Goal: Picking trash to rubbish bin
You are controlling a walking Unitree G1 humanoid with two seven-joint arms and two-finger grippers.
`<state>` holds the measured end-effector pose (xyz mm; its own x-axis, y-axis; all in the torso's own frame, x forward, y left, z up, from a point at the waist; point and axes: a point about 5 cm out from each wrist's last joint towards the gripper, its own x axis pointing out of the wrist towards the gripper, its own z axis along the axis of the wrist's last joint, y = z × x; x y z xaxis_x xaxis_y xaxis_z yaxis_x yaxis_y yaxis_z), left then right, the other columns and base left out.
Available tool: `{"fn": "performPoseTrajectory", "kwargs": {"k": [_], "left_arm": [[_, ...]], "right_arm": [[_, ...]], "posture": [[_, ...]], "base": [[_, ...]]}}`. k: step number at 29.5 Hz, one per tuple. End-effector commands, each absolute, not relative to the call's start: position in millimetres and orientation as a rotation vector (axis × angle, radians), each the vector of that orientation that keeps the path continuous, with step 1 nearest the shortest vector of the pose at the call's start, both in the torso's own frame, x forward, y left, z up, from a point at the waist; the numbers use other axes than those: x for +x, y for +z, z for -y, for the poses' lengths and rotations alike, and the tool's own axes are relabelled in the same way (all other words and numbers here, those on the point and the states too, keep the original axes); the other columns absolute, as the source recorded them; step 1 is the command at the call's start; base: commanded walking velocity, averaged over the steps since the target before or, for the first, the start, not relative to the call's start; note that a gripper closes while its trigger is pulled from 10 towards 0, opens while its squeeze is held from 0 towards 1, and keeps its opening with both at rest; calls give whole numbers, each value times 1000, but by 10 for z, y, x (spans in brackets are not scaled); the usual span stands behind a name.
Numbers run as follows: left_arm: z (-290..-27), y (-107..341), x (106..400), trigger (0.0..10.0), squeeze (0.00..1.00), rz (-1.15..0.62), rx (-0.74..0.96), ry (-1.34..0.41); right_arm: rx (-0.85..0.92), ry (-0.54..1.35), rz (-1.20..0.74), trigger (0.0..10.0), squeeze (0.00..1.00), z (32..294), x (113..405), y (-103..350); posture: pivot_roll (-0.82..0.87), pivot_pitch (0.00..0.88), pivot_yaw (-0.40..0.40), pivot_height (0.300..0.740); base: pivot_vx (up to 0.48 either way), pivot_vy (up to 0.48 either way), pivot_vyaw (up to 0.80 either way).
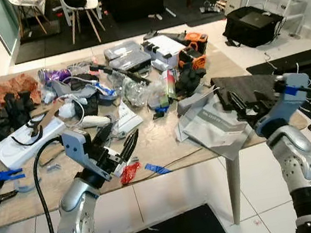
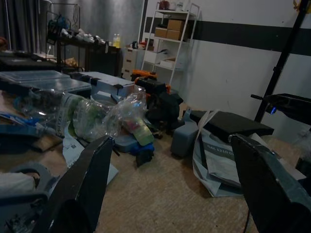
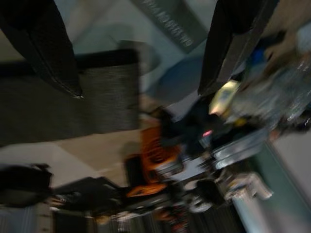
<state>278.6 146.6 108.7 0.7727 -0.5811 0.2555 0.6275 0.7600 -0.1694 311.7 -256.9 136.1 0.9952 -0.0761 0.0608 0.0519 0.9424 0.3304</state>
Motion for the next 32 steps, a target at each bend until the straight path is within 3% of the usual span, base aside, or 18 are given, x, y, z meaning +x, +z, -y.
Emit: {"fn": "performPoseTrajectory", "kwargs": {"k": [1,2,4,5,14,32], "left_arm": [[-1489,1123,2781,10000,0,209,-219,-660],[-1495,1130,2787,10000,0,210,-212,-655],[-1497,1134,2790,10000,0,209,-209,-652],[-1495,1137,2793,10000,0,209,-207,-651],[-1474,1125,2791,10000,0,178,-217,-667],[-1465,1149,2784,10000,0,156,-226,-664]], "right_arm": [[441,-135,75,10000,1000,2664,3123,1345],[560,-157,75,10000,624,2694,3125,1323],[636,-164,75,10000,624,2703,3127,1310],[687,-162,74,10000,0,2694,3127,1295],[683,-121,54,10000,0,2602,3152,1270],[668,-86,42,10000,0,2558,3163,1298]], "posture": [[14,0,-4,740],[12,0,-3,740],[12,0,-3,740],[12,0,-3,740],[13,0,-3,740],[12,0,-5,740]], "base": [[0,0,0],[0,0,0],[0,0,0],[0,0,0],[0,0,0],[0,-437,0]]}}
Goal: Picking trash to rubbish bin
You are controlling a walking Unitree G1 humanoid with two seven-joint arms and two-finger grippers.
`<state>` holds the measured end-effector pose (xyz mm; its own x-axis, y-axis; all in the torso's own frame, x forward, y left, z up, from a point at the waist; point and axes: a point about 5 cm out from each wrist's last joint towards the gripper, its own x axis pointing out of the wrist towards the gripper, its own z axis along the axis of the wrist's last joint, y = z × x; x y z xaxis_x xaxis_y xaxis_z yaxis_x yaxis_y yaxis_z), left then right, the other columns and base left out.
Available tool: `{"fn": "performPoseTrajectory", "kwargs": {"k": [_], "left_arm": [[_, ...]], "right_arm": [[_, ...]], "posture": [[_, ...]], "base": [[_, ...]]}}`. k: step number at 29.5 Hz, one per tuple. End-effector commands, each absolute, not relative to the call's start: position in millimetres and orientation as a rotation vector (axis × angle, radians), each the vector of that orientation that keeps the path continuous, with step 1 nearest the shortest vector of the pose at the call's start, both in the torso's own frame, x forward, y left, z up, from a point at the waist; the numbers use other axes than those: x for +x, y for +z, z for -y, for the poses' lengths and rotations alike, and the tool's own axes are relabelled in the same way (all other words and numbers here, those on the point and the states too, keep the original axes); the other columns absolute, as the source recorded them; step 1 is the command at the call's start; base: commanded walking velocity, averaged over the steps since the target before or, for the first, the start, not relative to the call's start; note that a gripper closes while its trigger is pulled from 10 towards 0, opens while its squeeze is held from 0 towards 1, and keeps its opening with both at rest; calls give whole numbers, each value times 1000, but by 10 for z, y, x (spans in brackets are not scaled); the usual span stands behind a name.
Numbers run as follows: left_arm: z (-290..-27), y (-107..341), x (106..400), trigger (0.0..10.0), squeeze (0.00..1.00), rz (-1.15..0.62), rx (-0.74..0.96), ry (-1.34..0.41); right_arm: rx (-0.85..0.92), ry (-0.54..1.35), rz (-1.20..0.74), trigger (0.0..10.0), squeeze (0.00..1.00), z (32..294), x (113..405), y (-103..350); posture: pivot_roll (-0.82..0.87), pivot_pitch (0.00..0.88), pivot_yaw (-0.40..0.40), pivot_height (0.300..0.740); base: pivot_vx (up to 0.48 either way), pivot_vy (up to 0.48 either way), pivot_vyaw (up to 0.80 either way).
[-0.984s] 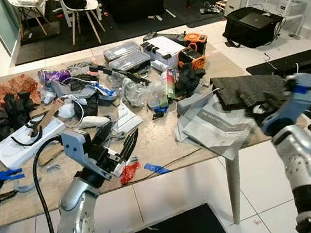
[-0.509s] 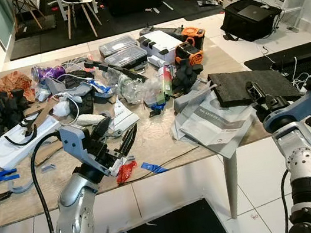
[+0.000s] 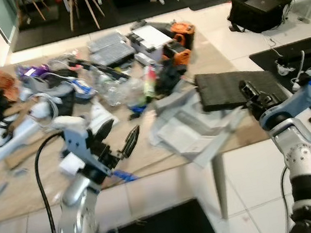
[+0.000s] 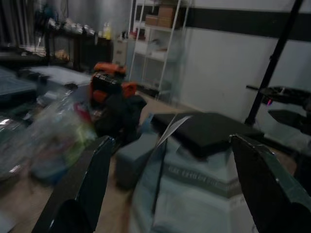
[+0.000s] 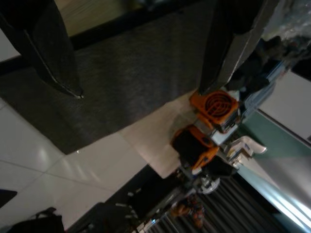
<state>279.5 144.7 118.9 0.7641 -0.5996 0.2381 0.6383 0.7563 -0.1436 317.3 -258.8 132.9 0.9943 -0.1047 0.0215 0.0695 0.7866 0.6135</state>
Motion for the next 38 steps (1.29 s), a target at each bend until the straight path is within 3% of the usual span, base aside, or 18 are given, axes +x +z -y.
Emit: {"fn": "performPoseTrajectory", "kwargs": {"k": [1,23,32,35,38], "left_arm": [[-1467,1157,2794,10000,0,156,-231,-655],[-1446,1202,2798,10000,0,157,-232,-641],[-1486,1257,2842,10000,0,184,-141,-586],[-1509,1297,2860,10000,0,190,2,-582],[-1520,1301,2868,10000,0,185,62,-584]], "right_arm": [[666,-85,41,10000,0,2556,3162,1299],[660,-69,38,10000,0,2530,3166,1307],[761,-35,60,10000,0,2559,3194,1319],[907,-48,42,10000,0,2617,3261,1248],[937,-64,7,10000,0,2619,3278,1166]], "posture": [[12,0,-5,740],[11,0,-4,740],[8,0,-4,740],[8,0,-4,740],[8,0,-4,740]], "base": [[0,0,0],[0,0,0],[0,0,0],[0,0,0],[0,0,0]]}}
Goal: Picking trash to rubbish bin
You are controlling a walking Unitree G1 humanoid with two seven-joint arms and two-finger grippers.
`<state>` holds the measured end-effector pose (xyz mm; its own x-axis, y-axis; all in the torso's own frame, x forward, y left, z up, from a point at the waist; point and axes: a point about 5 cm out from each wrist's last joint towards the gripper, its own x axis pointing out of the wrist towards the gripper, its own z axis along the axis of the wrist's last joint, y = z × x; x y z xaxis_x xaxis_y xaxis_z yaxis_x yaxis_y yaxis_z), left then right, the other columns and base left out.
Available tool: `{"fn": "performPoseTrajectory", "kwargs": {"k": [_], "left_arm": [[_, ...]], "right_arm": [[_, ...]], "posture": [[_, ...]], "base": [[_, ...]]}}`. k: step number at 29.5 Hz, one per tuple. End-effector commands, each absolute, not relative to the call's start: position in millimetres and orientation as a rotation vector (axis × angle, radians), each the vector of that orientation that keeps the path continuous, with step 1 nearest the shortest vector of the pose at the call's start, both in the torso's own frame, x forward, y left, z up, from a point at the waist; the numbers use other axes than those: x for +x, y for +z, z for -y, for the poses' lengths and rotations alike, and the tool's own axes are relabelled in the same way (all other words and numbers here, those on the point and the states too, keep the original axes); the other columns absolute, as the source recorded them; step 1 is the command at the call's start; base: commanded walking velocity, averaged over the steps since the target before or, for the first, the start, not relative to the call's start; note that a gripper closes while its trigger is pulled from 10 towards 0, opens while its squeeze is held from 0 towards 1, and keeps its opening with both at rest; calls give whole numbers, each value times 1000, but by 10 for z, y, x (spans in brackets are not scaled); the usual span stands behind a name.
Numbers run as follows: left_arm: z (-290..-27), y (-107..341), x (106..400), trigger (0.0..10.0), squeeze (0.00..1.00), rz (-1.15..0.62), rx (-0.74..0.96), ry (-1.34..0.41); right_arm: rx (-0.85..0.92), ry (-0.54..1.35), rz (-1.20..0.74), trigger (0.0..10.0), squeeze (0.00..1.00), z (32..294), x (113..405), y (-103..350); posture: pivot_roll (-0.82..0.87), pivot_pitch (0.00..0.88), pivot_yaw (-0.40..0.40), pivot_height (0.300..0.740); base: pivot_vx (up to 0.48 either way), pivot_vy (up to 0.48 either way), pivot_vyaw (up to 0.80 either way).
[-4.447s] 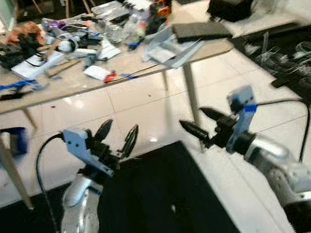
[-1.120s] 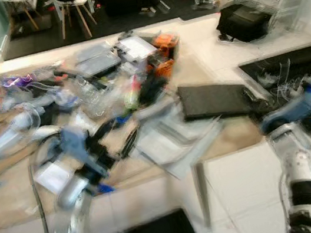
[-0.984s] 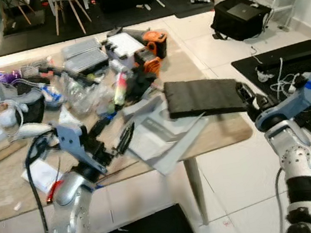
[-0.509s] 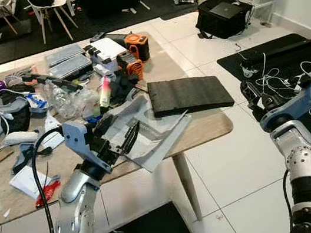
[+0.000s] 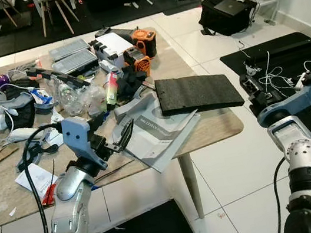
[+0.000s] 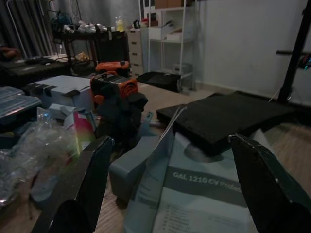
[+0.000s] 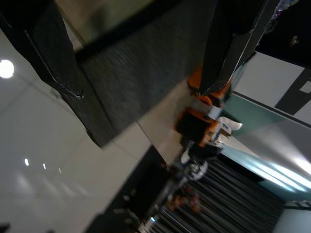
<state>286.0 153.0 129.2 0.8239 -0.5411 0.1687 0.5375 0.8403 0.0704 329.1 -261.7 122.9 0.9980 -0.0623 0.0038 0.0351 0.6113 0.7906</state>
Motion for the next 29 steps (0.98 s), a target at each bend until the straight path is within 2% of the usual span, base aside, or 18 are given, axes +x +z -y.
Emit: {"fn": "performPoseTrajectory", "kwargs": {"k": [1,2,4,11,12,16,22,29], "left_arm": [[-1520,1301,2868,10000,0,185,62,-584],[-1539,1303,2866,10000,0,175,176,-597],[-1572,1340,2859,10000,0,189,236,-607],[-1580,1368,2817,10000,0,200,264,-681],[-1566,1387,2756,10000,0,199,255,-757],[-1562,1394,2706,10000,0,191,255,-810],[-1705,1386,2621,10000,0,127,320,-881],[-1834,1383,2600,10000,0,83,368,-894]], "right_arm": [[937,-64,7,10000,0,2619,3278,1166],[965,-92,-16,10000,0,2642,3270,1090],[982,-120,-21,10000,0,2693,3255,1055],[992,-168,-31,10000,0,2813,3241,1014],[1005,-163,-29,10000,0,2853,3257,1027],[1018,-153,-22,10000,0,2870,3280,1057],[1017,-138,-40,10000,0,2877,3316,1064],[1032,-192,-60,10000,0,2982,3207,919]], "posture": [[8,0,-4,740],[13,0,-5,740],[13,0,-2,740],[14,0,7,740],[16,0,10,740],[18,0,13,740],[25,0,29,740],[17,0,54,740]], "base": [[0,0,0],[0,0,0],[0,0,0],[0,0,0],[0,0,0],[0,0,0],[0,0,0],[0,0,0]]}}
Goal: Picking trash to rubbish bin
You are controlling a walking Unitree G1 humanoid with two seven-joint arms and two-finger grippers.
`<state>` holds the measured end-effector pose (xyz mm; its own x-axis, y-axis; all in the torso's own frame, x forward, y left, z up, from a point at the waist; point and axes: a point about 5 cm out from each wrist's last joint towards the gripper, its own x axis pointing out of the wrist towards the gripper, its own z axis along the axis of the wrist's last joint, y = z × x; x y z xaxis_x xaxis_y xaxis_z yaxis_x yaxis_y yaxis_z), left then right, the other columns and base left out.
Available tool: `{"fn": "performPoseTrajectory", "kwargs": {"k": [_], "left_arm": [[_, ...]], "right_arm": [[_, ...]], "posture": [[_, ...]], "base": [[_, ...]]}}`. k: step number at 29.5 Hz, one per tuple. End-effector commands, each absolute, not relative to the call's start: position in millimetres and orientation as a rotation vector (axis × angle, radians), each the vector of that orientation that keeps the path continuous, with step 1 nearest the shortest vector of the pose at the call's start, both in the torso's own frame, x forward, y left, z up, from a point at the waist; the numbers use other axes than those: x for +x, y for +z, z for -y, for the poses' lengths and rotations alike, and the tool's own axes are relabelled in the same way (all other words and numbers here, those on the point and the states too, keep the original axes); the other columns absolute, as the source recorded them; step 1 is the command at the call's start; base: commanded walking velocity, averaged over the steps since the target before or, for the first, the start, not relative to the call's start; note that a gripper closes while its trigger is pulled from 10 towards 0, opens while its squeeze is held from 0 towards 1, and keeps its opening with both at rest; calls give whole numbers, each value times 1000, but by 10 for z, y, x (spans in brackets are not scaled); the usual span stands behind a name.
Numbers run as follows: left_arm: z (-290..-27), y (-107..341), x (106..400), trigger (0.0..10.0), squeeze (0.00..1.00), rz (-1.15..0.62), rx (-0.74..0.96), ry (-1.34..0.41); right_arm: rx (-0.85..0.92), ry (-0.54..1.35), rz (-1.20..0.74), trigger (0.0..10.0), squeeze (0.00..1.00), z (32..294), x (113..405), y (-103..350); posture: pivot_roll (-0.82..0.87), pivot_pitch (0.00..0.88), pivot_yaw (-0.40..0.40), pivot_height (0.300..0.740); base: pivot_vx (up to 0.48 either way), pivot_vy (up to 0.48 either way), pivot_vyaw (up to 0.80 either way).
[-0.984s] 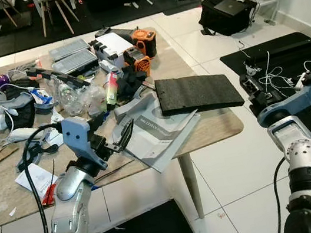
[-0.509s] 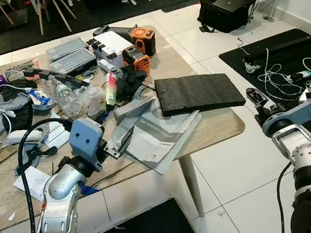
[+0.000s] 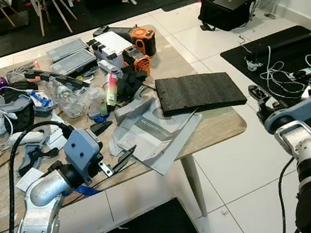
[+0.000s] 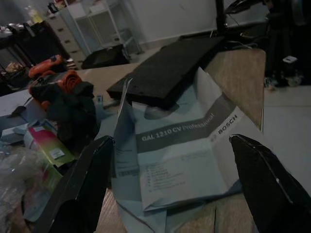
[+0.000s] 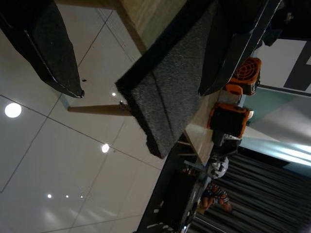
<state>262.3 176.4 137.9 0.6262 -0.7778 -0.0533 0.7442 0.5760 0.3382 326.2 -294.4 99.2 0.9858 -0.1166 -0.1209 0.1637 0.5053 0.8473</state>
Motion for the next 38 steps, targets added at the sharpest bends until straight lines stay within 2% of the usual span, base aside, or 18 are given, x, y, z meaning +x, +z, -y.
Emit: {"fn": "performPoseTrajectory", "kwargs": {"k": [1,6,24,27,32,38], "left_arm": [[-1863,1381,2602,10000,0,73,381,-894],[-1939,1390,2591,10000,0,48,399,-892],[-1997,1371,2585,10000,0,-21,418,-925],[-2002,1373,2579,10000,0,-25,409,-924],[-1945,1445,2596,10000,0,-7,282,-920],[-1940,1443,2589,10000,0,-14,284,-926]], "right_arm": [[1034,-200,-71,10000,0,2988,3187,884],[1034,-195,-93,10000,0,2954,3166,808],[1002,-194,-7,10000,0,3157,3224,1005],[1002,-194,6,10000,0,3169,3237,1032],[973,-166,23,10000,0,3139,3316,1123],[975,-155,34,10000,0,3124,3358,1172]], "posture": [[19,0,52,740],[33,0,54,740],[34,0,68,740],[35,0,73,740],[34,0,75,740],[39,0,75,740]], "base": [[0,0,0],[0,0,0],[0,0,0],[0,0,0],[0,0,0],[0,0,0]]}}
